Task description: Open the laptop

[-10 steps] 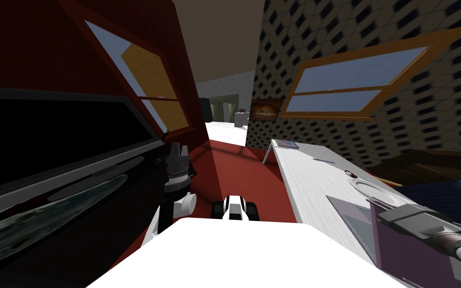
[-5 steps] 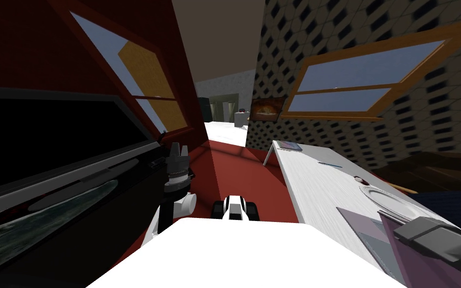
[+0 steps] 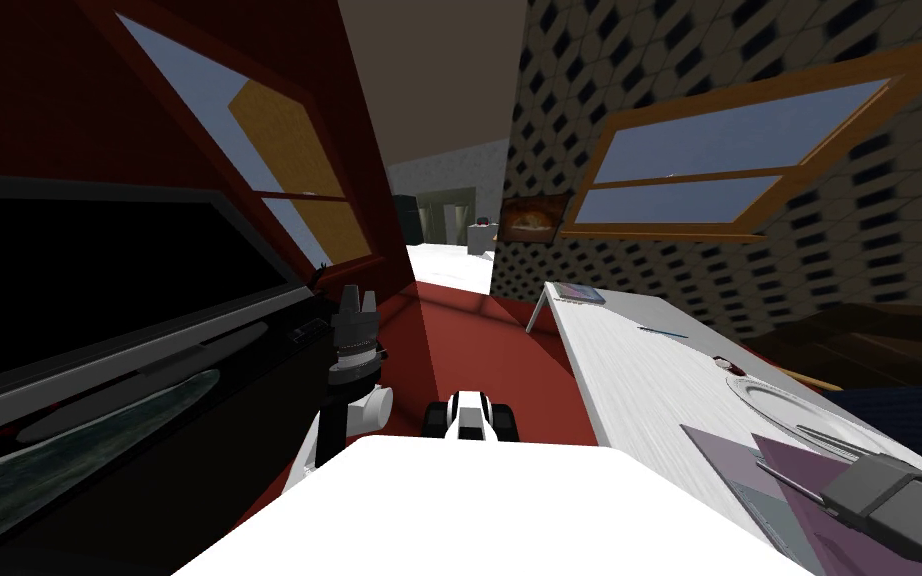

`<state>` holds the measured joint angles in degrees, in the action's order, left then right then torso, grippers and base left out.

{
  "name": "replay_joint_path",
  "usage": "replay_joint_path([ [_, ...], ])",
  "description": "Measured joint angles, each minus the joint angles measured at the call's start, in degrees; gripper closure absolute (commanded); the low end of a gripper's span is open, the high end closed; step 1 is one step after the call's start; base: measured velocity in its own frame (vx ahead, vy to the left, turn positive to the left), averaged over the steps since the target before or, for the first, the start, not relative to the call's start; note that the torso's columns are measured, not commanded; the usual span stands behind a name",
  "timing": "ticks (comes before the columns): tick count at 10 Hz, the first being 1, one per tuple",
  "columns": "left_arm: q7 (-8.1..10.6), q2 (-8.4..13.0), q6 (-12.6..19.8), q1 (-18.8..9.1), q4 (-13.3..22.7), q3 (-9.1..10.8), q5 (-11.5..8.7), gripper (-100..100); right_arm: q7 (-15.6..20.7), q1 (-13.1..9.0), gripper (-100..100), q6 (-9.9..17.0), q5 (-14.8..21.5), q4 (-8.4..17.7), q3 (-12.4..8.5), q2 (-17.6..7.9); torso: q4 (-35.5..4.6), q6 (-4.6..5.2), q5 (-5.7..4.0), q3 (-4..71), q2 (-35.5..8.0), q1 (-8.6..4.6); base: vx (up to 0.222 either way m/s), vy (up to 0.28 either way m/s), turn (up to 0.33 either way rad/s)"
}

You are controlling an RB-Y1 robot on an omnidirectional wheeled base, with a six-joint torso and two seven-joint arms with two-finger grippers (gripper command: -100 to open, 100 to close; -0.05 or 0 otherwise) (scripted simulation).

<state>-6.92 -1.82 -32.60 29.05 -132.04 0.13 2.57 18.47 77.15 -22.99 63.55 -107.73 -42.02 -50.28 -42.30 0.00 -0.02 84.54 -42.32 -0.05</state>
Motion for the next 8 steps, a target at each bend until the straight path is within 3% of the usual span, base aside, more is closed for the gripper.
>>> replay_joint_path([
  [5, 0.0, 0.0, 0.0, 0.0, 0.0, 0.0, 0.0, 0, -0.43, 5.44, -100, -1.92, 2.23, -1.28, -0.53, -1.64, 0.02, 0.0, 0.03, 0.03, 0.04, 0.08, 0.042, -0.03, -0.02],
  [8, 0.0, 0.0, 0.0, 0.0, 0.0, 0.0, 0.0, 0, 0.2, 4.25, -100, -1.7, 2.38, 0.07, 0.85, -1.43, 0.01, -0.01, 0.02, 0.03, 0.04, 0.05, 0.033, -0.013, 0.073],
])
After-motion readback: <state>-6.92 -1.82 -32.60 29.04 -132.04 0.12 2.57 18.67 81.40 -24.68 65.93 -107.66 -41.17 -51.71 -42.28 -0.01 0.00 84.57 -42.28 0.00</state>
